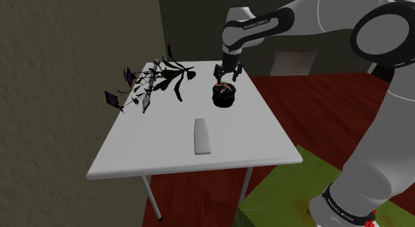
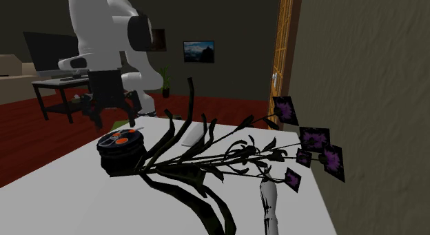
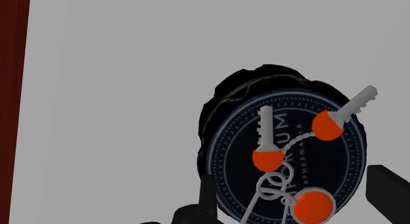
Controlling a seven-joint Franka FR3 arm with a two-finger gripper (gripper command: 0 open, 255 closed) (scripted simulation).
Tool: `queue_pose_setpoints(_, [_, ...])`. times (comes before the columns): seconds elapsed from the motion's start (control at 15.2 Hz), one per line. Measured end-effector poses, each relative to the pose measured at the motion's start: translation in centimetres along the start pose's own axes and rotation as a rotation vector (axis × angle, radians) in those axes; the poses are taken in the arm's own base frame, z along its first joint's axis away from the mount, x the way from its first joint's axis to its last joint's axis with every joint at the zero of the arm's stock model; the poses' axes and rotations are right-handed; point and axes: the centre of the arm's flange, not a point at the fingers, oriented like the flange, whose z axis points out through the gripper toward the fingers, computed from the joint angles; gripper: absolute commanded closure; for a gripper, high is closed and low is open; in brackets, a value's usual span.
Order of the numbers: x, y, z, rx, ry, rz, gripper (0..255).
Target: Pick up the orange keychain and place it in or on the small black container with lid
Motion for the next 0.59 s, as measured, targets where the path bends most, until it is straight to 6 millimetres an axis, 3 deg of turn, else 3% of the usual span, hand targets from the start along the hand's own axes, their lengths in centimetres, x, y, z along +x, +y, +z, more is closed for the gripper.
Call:
queue_pose_setpoints(0.2, [-0.1, 0.1, -2.8, 0.0, 0.001, 0.0, 0])
queue_pose_setpoints(0.59, [-0.1, 0.1, -3.4, 0.0, -0.001, 0.0, 0])
